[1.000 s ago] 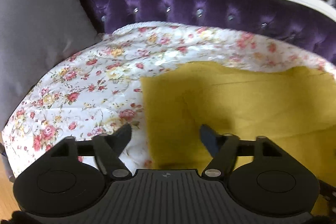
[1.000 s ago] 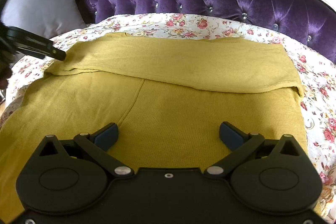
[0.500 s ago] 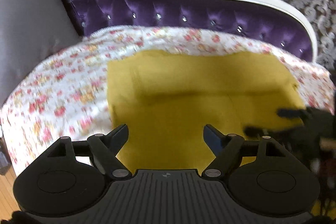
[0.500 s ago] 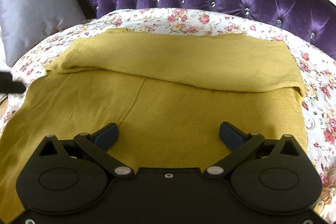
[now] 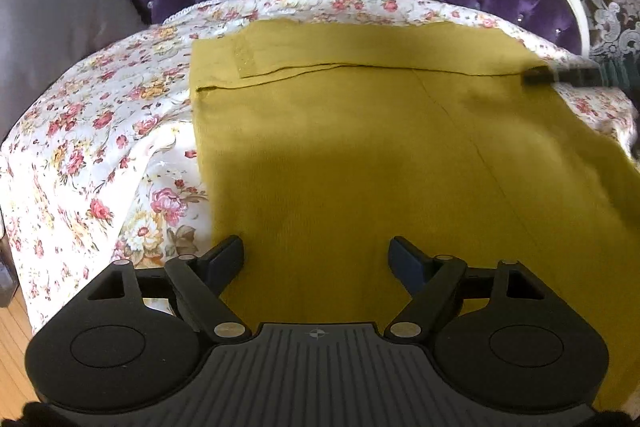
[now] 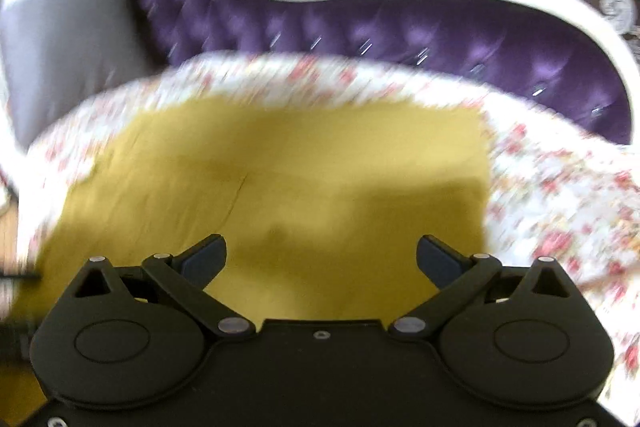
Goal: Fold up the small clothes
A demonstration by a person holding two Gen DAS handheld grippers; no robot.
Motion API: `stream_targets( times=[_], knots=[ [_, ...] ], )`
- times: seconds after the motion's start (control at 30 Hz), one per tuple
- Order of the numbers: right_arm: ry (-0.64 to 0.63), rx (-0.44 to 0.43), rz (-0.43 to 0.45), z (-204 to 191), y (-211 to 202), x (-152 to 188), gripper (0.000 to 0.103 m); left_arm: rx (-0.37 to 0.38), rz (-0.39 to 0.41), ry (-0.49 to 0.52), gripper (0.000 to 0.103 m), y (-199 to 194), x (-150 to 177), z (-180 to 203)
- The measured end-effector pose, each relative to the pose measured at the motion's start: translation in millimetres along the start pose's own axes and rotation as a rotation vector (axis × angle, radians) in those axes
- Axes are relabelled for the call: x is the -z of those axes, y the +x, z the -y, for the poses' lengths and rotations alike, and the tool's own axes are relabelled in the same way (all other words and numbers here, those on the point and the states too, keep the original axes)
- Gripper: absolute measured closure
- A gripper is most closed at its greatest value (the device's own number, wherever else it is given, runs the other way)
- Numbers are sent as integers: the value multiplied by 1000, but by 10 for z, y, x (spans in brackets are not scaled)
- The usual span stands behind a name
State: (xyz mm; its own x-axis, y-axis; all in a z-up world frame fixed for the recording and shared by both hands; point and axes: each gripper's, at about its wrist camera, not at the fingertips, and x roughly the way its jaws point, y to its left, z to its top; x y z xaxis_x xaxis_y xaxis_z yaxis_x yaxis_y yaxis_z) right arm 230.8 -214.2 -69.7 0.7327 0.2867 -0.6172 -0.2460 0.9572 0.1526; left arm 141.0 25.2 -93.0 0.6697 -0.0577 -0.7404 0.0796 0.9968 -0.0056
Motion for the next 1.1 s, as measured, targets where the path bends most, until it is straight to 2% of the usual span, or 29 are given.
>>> stream_targets(
  times=[0.13, 0.27, 0.4, 0.47, 0.6, 0.7, 0.8, 0.97, 1.1],
  knots=[
    [42, -2, 27, 229, 301, -378, 2, 18, 35, -7, 17, -13, 56, -9],
    [81, -35, -16, 399, 682, -503, 5, 15, 53, -4, 17, -42, 92, 15],
    [135, 116, -114, 673, 909, -428, 7, 16, 61, -18, 17, -46, 101, 13],
    [155, 159, -148, 801, 925, -357, 10, 11, 64, -23, 17, -46, 106, 22],
    [190, 145, -46, 913, 517, -268, 11, 18, 52, -17, 17, -49, 91, 25],
    [163, 134, 60, 851, 18, -230, 10, 25, 21, 42, 16, -45, 51, 43],
    [153, 106, 117, 766, -442, -150, 5, 29, -22, 30, 18, -64, 4, 40],
    [160, 53, 115, 617, -912, 46, 3, -8, -81, 15, 18, -181, 11, 116],
    [188, 2, 72, 506, -1152, 338, 3, -23, -102, -2, 18, -352, 82, 165]
  ],
)
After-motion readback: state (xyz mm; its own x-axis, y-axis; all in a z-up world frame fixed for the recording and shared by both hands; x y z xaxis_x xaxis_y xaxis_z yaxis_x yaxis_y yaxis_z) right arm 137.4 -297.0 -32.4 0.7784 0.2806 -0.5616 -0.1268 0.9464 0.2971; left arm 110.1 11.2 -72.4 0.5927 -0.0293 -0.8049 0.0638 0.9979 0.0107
